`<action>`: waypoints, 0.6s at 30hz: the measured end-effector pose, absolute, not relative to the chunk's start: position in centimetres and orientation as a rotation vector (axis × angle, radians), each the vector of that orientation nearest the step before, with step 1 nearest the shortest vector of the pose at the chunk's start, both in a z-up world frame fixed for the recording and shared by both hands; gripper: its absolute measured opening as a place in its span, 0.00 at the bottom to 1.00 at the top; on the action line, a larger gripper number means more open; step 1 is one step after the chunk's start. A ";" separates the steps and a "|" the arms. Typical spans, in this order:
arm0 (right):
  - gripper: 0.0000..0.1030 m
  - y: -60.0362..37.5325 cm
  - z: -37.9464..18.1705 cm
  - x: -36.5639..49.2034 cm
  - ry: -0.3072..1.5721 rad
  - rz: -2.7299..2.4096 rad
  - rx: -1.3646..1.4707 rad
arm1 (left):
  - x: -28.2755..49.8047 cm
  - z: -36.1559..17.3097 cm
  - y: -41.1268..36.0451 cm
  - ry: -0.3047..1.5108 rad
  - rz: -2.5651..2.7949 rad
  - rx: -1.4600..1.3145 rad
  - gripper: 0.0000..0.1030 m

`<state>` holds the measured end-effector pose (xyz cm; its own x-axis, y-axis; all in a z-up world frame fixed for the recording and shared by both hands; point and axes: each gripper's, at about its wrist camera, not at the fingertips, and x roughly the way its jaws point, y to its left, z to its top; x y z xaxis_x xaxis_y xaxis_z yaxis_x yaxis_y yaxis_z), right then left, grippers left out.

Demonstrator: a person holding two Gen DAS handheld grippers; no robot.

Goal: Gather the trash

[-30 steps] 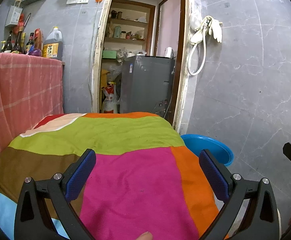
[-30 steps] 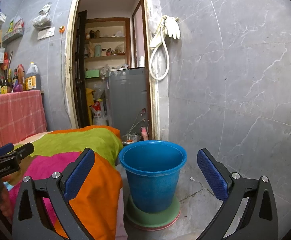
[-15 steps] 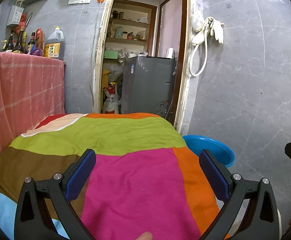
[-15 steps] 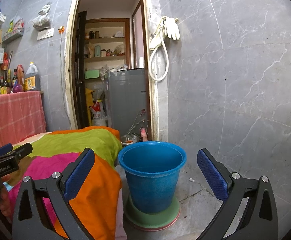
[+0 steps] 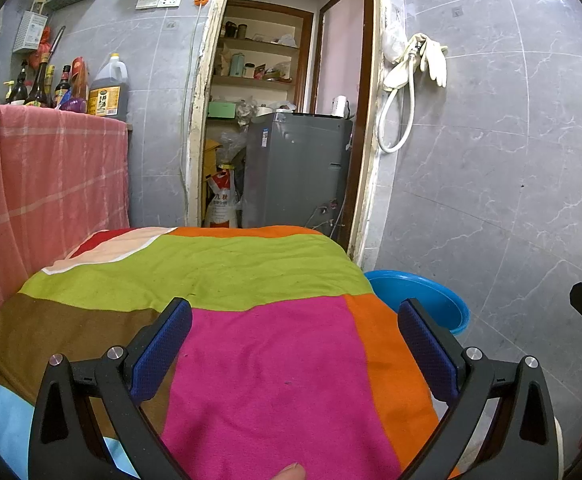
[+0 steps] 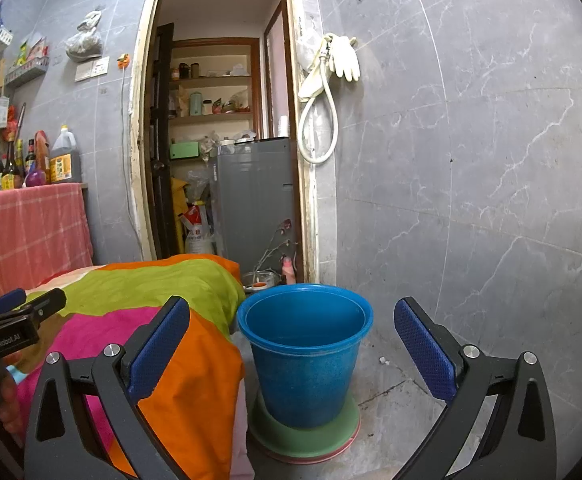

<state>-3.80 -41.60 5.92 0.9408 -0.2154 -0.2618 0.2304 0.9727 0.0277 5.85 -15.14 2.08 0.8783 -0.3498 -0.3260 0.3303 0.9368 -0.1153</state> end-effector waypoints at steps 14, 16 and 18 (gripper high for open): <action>1.00 -41.6 5.9 -3.8 0.261 -0.227 0.056 | 5.9 2.1 -15.0 0.351 -0.355 -0.058 0.98; 1.00 -41.6 5.9 -3.8 0.261 -0.227 0.057 | 5.9 2.0 -15.0 0.350 -0.354 -0.058 0.98; 1.00 -41.7 5.9 -3.8 0.260 -0.228 0.059 | 5.9 2.0 -14.9 0.350 -0.356 -0.058 0.98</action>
<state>-3.78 -41.69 5.87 0.9408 -0.2155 -0.2617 0.2306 0.9726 0.0283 5.91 -14.94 2.04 0.8781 -0.3510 -0.3253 0.3311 0.9364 -0.1164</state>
